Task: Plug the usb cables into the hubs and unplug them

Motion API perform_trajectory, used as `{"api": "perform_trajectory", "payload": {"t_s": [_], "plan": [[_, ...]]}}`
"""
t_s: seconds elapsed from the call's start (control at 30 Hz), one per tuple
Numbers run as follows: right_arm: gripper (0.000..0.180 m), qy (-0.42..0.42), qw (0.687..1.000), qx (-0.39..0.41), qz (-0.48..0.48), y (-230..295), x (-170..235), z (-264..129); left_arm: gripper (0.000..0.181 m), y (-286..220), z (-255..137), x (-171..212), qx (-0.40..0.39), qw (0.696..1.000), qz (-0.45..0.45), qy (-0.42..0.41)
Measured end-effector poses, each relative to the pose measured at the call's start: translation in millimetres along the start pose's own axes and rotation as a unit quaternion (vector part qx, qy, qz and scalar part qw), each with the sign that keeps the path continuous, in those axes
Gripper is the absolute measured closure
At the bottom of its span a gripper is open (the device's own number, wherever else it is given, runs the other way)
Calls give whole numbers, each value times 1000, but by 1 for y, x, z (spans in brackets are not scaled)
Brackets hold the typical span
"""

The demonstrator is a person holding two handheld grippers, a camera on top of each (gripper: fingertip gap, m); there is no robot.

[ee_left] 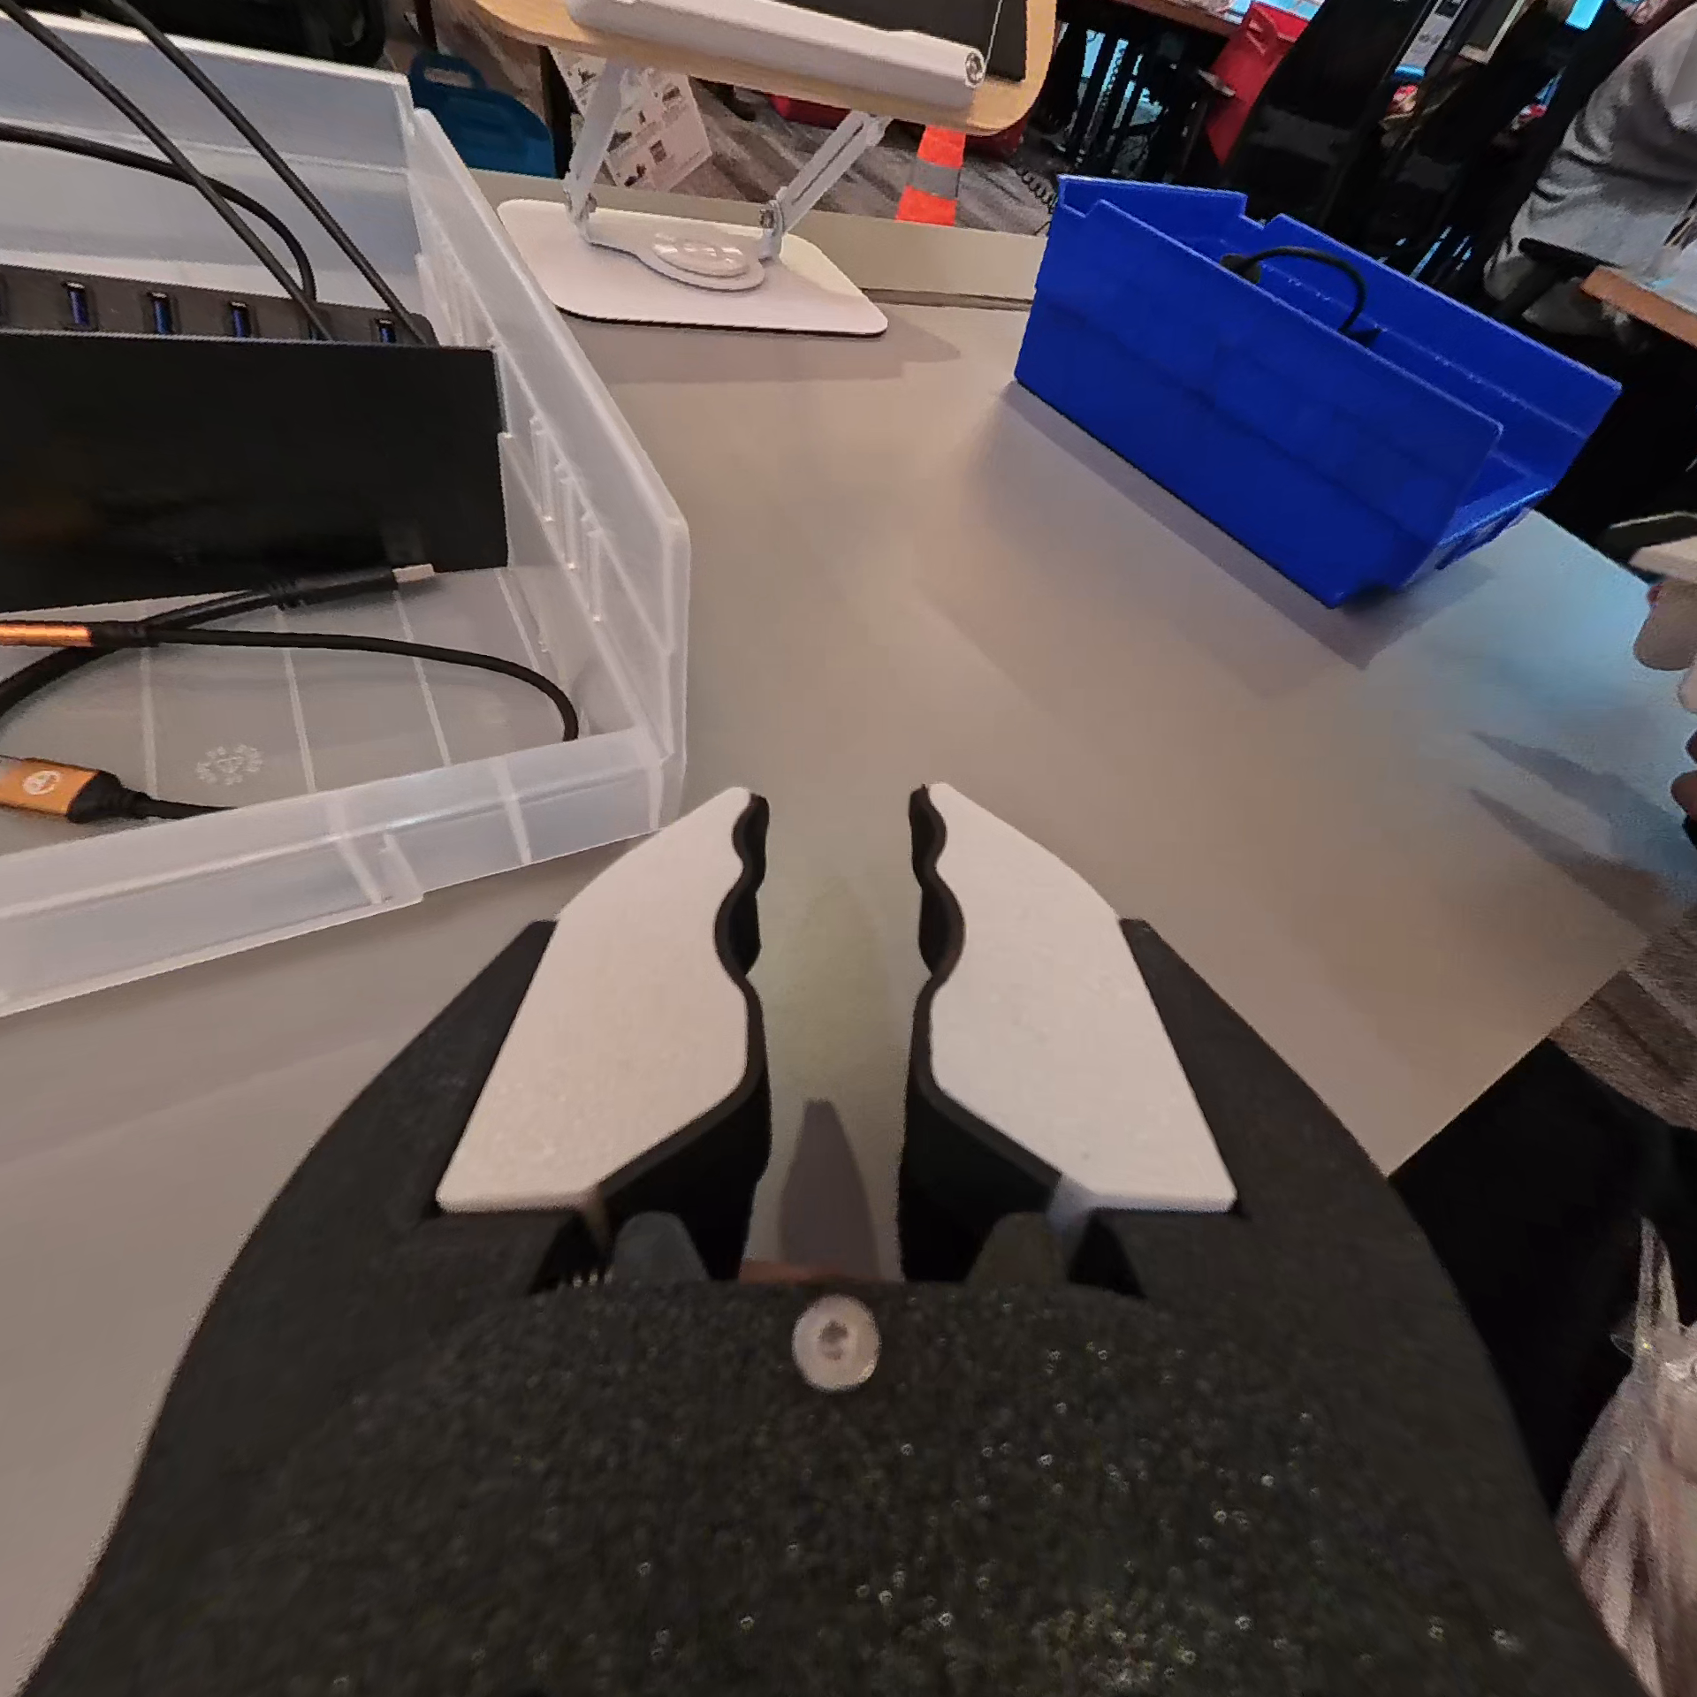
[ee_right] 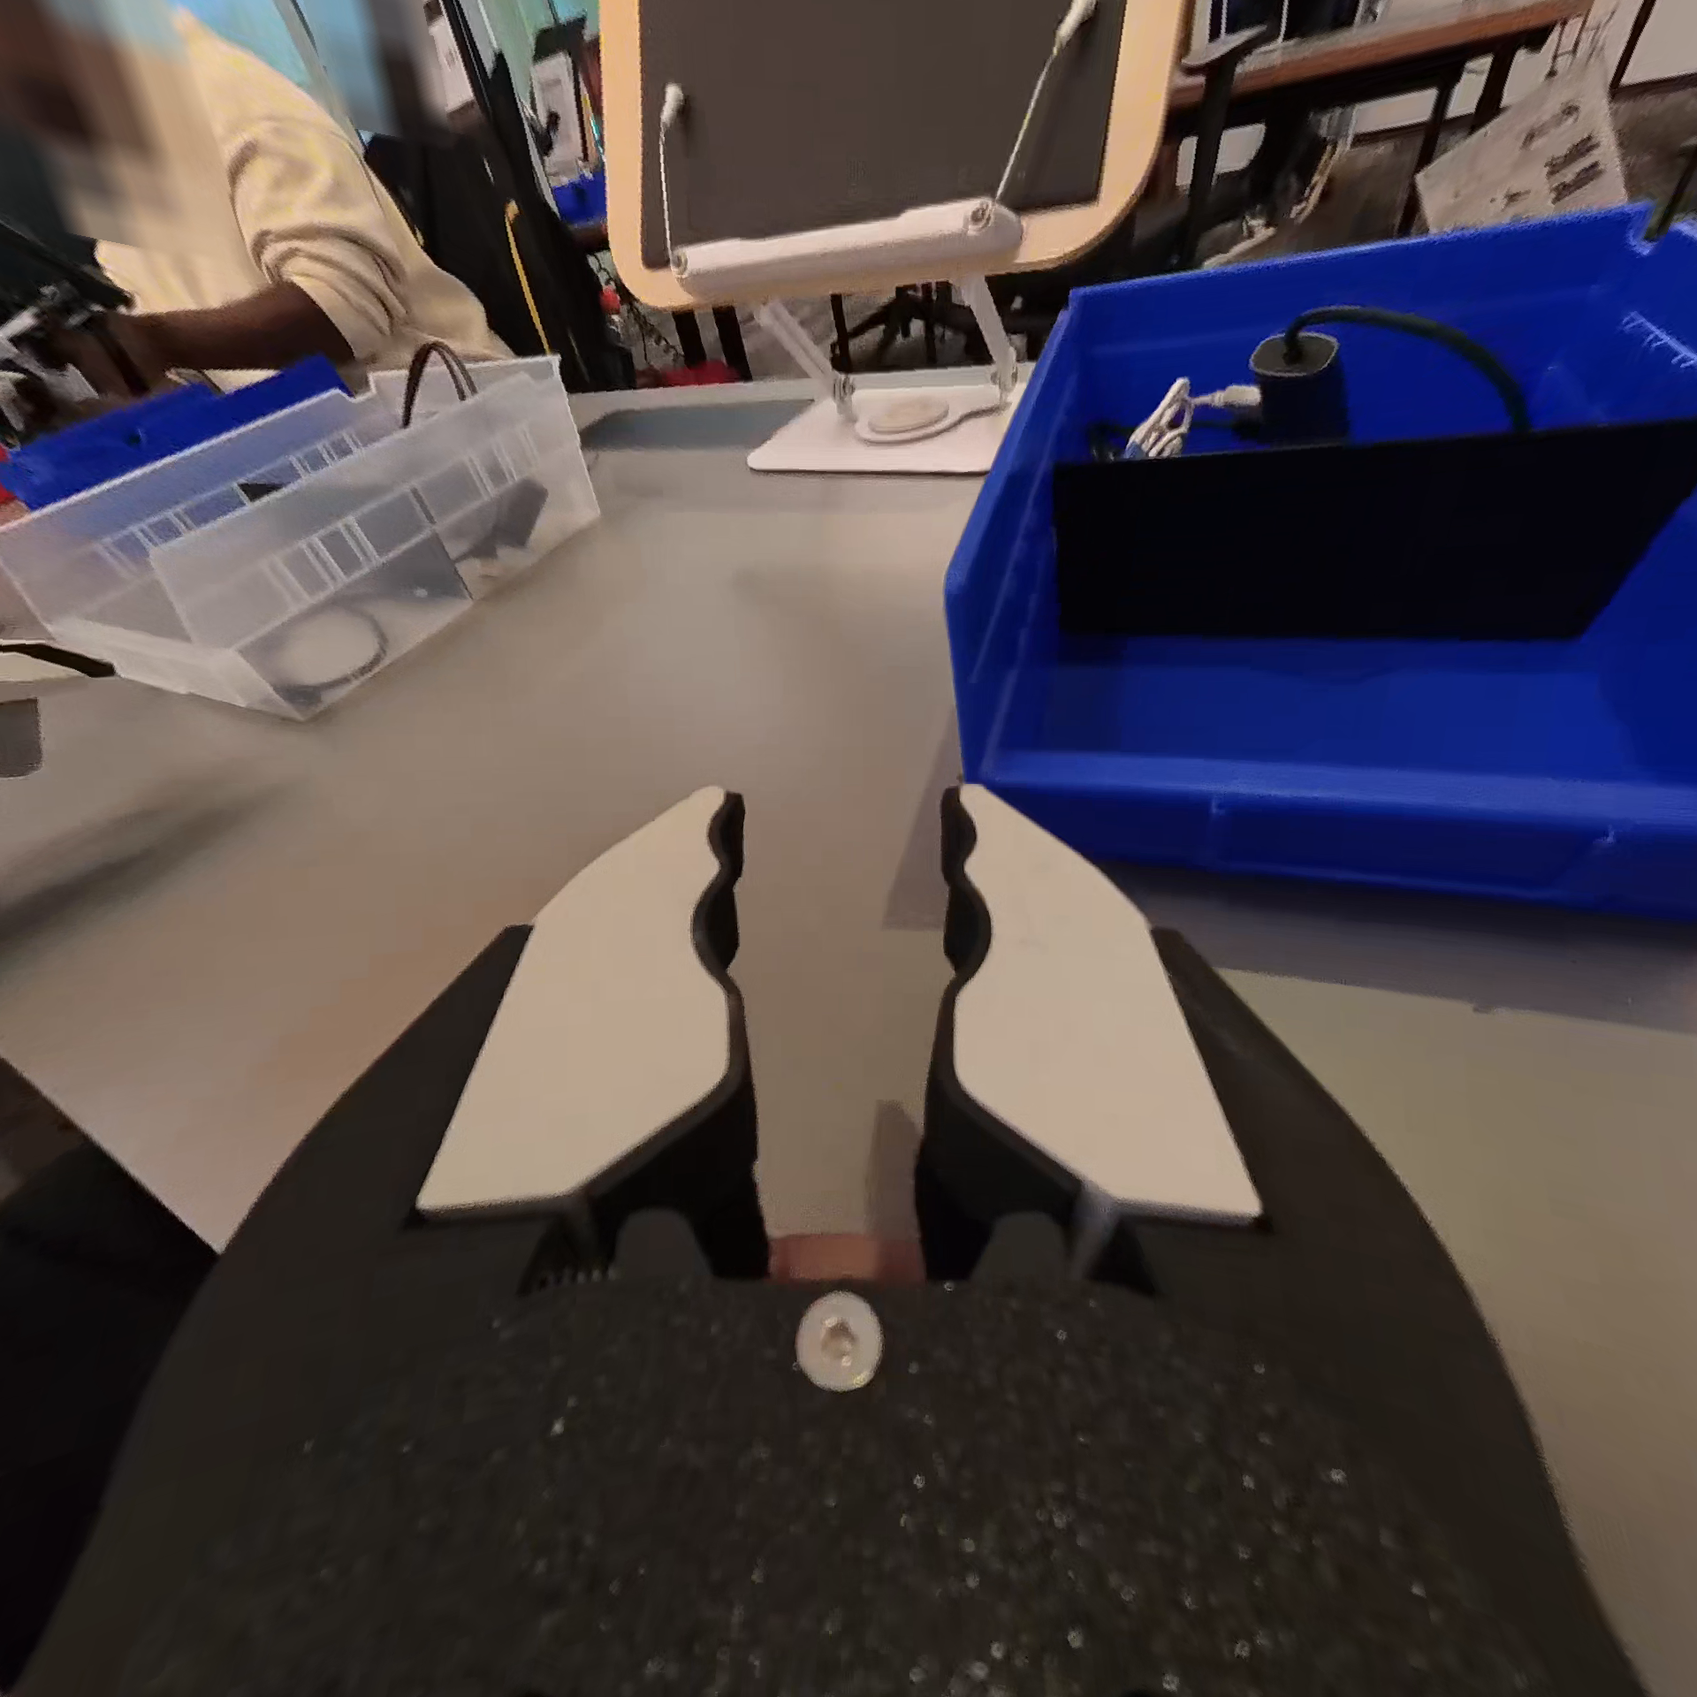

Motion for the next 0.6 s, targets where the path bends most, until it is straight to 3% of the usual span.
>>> {"api": "perform_trajectory", "payload": {"t_s": [0.17,0.37,0.5,0.6], "plan": [[140,9,1000,-28,11,7,7,-5,151,2,-2,-7,3,1000,-7,-7],[140,10,996,-9,-85,9,10,-6,152,15,-9,-44,67,997,-24,12],[141,-5,995,-14,-94,15,7,-6,149,53,4,-56,29,992,36,115],[140,9,997,-22,-79,15,11,-5,146,92,28,-45,-20,970,38,241]]}}
Point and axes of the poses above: each gripper's, where its closed fingertips meet, z out along the fingers, x out of its underside, y = z × x across the jaws, the point moved 1 cm from there along -z, back along the fingers
